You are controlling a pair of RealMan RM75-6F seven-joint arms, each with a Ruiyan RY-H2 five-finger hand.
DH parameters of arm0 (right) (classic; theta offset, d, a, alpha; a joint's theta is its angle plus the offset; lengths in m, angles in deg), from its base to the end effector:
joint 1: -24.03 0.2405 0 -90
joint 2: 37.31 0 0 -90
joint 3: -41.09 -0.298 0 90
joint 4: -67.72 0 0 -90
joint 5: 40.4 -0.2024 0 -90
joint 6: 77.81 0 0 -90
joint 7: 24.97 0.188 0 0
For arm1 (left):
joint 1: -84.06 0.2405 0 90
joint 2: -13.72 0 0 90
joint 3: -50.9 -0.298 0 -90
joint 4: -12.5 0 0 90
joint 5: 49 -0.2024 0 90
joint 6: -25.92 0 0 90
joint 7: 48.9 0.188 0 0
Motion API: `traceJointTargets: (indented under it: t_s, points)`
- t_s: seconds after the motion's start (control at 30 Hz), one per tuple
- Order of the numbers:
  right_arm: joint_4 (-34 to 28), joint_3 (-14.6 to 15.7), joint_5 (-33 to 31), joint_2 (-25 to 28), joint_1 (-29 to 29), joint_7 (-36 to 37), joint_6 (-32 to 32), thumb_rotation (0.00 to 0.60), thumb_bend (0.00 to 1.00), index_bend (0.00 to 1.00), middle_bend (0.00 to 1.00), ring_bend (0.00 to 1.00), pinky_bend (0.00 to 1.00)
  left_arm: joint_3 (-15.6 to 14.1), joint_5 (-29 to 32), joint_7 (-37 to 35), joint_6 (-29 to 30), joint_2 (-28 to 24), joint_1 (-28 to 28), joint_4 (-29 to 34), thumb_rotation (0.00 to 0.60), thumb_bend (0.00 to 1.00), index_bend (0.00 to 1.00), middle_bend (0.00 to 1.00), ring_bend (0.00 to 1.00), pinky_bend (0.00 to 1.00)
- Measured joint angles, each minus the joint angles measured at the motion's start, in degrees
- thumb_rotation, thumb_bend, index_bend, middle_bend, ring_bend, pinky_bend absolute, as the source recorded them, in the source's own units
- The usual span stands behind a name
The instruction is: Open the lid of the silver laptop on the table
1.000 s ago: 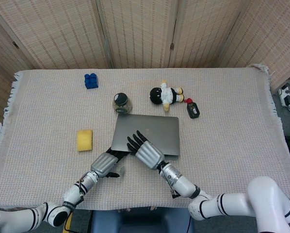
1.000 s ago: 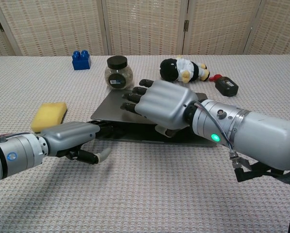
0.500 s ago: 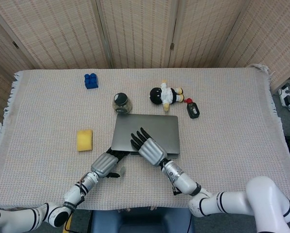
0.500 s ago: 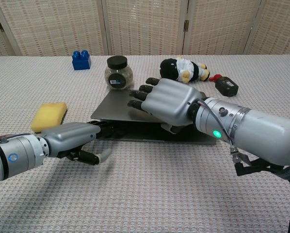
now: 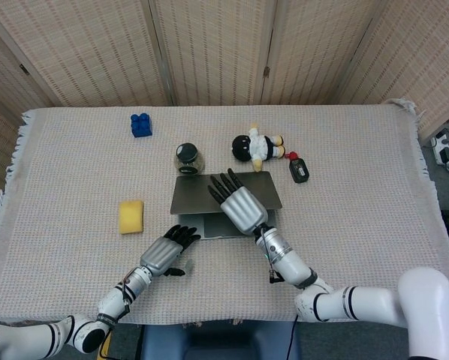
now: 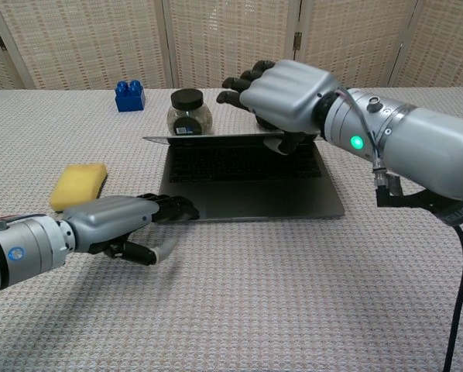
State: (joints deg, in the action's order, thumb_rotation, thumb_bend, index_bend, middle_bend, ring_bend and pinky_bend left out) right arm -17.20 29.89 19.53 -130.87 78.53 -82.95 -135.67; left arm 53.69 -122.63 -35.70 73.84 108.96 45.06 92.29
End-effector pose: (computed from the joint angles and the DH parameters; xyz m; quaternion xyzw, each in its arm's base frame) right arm -0.0683 -0.4269 -0.0459 0.8236 -0.0792 0.2909 0.4804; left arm -0.1898 0.3456 -0.1036 -0.8049 -0.3991 -0.3126 0.3084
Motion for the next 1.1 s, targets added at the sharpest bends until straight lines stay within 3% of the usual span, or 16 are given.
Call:
traceJointTargets:
  t_s: [0.37, 1.1]
  points:
    - [3.1, -4.4, -5.4, 2.0, 2.7, 1.4, 0.4, 0.600, 0.49, 0.00, 0.00, 0.00, 0.00, -0.5, 0.3, 1.1, 0.5, 0.0, -0.1, 0.5, 0.191, 0.61, 0.00, 0.00, 0.00, 0.00]
    - [19.0, -10.2, -18.5, 0.8, 11.2, 2.3, 4.6, 0.600, 0.49, 0.00, 0.00, 0.00, 0.00, -0.9, 2.0, 3.6, 0.4, -0.1, -0.6, 1.4, 0.191, 0.61, 0.00, 0.00, 0.00, 0.00]
